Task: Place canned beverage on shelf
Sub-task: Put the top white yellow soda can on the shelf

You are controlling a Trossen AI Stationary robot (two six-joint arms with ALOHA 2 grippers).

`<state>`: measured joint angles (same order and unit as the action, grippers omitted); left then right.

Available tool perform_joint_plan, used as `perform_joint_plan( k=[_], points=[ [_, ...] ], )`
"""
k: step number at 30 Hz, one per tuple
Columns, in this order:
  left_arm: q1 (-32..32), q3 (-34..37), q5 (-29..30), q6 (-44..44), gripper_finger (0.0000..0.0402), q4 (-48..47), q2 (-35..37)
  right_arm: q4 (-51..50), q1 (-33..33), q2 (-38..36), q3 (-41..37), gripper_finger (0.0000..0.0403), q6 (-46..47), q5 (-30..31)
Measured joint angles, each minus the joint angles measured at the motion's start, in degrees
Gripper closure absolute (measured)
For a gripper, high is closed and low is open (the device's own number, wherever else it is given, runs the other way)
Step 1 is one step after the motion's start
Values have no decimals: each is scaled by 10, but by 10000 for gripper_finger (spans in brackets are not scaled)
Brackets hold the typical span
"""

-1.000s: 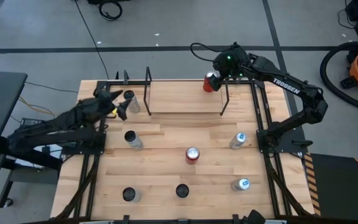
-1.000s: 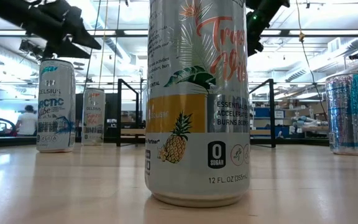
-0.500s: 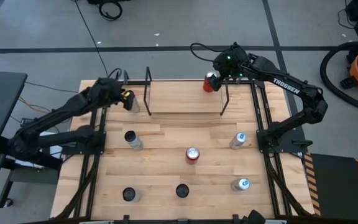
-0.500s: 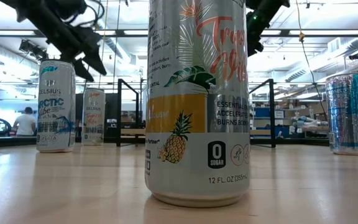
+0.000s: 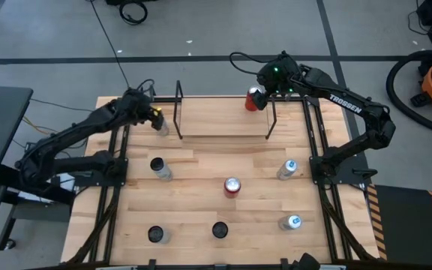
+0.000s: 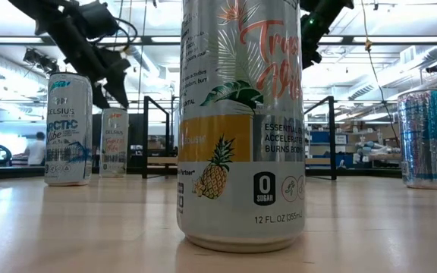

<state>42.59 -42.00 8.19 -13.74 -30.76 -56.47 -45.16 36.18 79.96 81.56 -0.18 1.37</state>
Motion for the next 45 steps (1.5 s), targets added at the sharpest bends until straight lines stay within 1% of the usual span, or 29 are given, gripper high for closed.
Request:
perform_joint_plan(
  k=[7,12,15,20,25,28,31,33,38,42,45],
  points=[
    [0,0,-6,1,88,1,-46,0,0,0,0,84,2,0],
    [0,0,-6,13,89,-1,-55,0,0,0,0,84,1,0],
    [0,0,-7,13,102,-2,-55,0,0,0,0,84,1,0],
    [0,0,-8,15,147,-7,-54,0,0,0,0,84,0,0],
    [0,-1,-21,13,148,-7,-54,0,0,0,0,84,0,0],
    [-1,-14,-53,8,148,-25,-55,0,0,0,0,84,0,0],
    [-2,-47,-78,7,148,-40,-55,0,0,0,0,84,0,0],
    [-1,-85,-78,7,148,-60,-55,0,0,0,0,84,0,0],
    [-1,-195,-58,9,148,-157,-55,0,0,0,0,84,0,0],
    [-1,-285,-20,23,145,-211,-54,-1,0,0,0,84,0,0],
    [0,-340,-9,24,144,-226,-54,-7,0,0,0,84,0,0]
  ],
)
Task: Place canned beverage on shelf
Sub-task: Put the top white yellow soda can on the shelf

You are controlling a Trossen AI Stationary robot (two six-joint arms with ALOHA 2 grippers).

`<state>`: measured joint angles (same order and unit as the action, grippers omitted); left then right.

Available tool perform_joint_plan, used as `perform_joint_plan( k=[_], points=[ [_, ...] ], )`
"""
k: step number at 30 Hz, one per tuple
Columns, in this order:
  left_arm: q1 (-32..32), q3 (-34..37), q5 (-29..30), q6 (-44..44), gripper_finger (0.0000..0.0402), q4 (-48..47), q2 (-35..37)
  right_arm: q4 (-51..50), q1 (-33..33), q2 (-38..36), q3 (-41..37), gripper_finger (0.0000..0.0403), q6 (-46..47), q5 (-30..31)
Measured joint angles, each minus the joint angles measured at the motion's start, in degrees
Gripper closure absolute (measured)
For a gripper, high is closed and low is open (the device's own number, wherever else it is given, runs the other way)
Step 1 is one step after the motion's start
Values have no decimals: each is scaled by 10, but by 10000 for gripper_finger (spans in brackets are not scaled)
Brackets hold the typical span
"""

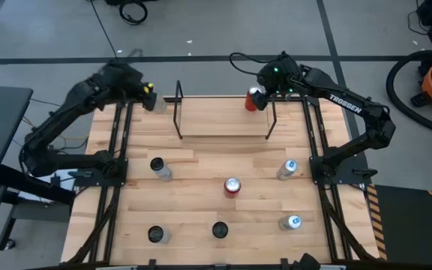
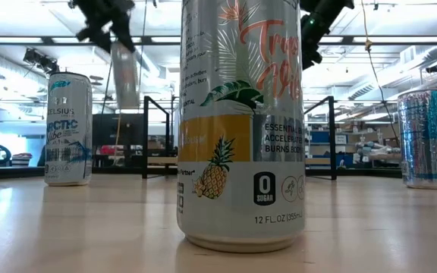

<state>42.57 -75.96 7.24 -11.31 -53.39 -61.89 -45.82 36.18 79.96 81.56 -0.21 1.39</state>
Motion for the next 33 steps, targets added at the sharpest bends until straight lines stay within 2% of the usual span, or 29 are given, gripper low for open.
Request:
perform_joint_plan(
  k=[5,12,20,33],
  points=[
    [-1,-59,-6,1,144,15,0,-13,0,0,0,84,0,0],
    [-15,-70,-3,2,144,103,-23,-9,0,0,0,84,0,0],
    [-64,-71,-17,41,144,176,-136,-6,0,0,0,84,0,0],
    [-69,-143,-15,90,143,144,-327,-16,0,0,0,84,0,0]
  ],
)
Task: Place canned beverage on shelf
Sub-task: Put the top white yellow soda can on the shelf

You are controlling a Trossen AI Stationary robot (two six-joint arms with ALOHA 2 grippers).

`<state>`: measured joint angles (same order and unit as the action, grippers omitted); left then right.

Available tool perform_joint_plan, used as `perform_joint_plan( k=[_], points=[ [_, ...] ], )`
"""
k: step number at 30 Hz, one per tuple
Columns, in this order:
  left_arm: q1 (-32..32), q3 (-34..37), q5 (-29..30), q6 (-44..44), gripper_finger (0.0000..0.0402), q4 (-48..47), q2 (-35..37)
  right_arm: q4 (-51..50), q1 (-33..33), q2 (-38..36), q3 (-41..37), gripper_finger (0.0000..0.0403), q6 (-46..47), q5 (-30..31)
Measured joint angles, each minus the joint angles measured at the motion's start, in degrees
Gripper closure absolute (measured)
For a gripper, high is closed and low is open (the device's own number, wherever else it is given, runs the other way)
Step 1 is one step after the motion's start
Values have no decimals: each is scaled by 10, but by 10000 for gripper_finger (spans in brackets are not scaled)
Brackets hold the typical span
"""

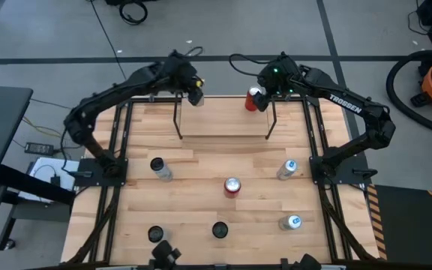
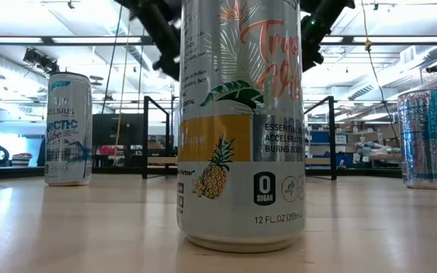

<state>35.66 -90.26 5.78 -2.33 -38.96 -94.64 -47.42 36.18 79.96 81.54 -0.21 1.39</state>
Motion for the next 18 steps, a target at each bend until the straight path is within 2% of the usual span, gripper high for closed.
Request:
perform_joint_plan(
  k=[9,18],
  points=[
    [9,-2,1,3,143,-4,-59,0,0,0,0,84,0,0],
    [36,-2,1,1,143,-19,-73,-24,0,0,0,84,0,0]
  ],
)
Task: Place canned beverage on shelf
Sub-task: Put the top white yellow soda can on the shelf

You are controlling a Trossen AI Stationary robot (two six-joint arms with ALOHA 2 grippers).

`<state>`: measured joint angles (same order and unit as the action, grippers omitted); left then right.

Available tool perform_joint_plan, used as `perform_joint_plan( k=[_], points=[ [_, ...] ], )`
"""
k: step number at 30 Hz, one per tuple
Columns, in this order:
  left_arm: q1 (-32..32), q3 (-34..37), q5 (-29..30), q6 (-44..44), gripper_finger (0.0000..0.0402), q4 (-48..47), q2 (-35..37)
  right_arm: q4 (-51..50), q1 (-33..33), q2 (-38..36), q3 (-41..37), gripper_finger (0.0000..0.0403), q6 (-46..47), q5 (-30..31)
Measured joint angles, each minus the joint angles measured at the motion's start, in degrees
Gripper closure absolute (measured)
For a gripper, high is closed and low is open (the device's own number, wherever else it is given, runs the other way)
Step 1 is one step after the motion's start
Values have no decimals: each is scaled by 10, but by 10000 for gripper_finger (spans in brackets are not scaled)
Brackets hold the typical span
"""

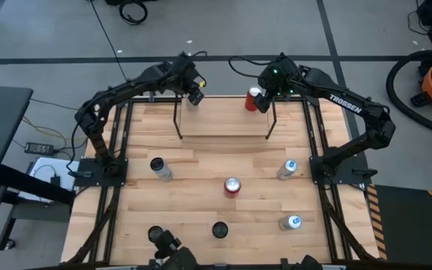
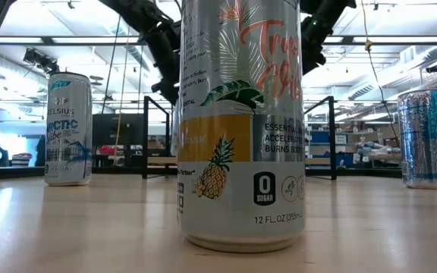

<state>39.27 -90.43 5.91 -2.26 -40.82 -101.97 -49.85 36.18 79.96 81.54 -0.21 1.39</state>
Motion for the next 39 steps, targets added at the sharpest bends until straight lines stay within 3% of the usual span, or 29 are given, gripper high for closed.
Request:
perform_joint_plan(
  k=[9,24,39],
  points=[
    [8,0,-36,-10,143,2,-1,-1,0,0,0,84,0,0],
    [8,0,-36,6,93,-11,0,-1,0,0,0,84,4,0],
    [22,-25,-37,0,90,-23,5,-1,0,0,0,84,4,0]
  ],
)
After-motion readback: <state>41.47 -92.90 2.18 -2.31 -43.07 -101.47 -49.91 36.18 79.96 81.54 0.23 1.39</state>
